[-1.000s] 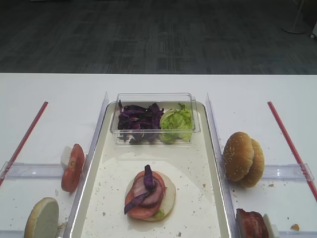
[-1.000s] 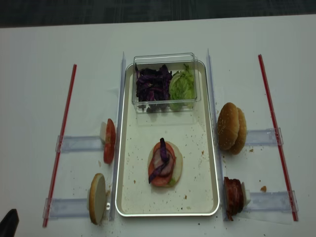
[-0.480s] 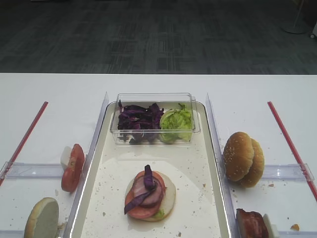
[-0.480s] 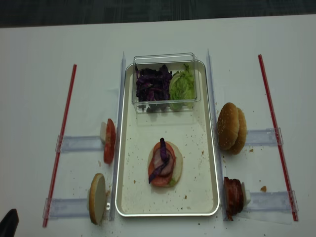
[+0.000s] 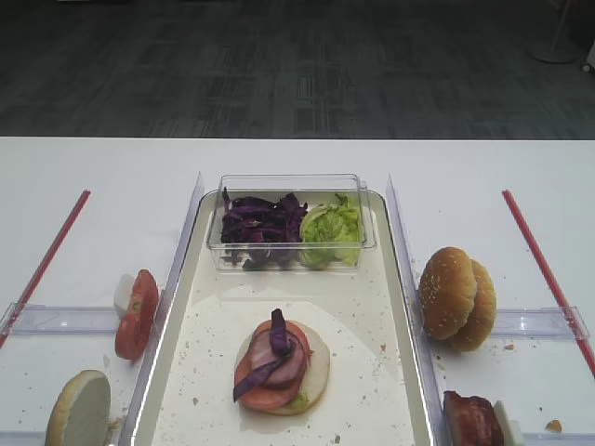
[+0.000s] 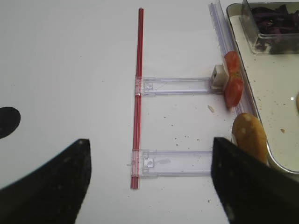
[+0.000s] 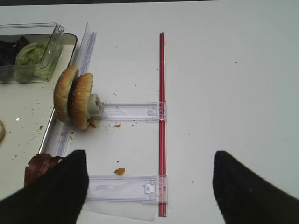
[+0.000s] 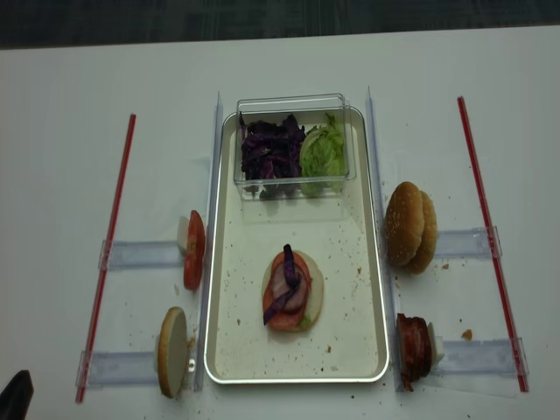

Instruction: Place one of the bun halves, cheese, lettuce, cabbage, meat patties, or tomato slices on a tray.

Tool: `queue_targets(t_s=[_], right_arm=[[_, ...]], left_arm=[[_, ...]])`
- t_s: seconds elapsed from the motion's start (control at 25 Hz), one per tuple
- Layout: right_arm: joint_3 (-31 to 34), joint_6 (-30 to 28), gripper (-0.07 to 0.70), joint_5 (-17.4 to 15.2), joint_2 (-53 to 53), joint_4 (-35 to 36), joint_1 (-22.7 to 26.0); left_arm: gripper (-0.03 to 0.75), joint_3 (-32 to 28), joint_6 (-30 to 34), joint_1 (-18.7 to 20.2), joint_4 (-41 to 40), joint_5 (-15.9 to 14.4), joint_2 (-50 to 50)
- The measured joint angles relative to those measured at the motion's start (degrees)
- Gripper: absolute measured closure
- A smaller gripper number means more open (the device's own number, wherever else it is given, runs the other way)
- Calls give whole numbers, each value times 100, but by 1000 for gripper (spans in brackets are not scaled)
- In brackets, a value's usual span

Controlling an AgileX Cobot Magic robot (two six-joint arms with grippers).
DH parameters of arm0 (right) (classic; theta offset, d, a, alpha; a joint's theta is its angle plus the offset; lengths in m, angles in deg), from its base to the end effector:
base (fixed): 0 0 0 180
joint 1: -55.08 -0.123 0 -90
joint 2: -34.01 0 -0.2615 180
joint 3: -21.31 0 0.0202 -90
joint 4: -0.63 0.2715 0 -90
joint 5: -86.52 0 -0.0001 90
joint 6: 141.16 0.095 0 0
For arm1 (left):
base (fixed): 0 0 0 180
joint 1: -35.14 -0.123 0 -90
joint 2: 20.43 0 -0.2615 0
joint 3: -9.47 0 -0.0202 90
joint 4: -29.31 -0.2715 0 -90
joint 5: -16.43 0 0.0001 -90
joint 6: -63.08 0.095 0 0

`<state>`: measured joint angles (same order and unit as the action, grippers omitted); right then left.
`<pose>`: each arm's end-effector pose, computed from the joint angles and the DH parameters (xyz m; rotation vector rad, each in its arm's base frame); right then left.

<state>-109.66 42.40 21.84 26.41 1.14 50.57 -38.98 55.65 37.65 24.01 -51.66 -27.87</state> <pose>0.0374 0.0037 0.2743 -0.0183 2.1186 0.0946 0.0330 0.0067 0.2730 -0.1047 2.1574 0.0126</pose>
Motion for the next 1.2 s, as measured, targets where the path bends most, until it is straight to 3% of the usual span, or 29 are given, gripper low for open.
queue_targets(t_s=[1.2], right_arm=[[0,23,61,0,0,0,0]], left_arm=[[223,0,0,0,0,0,0]])
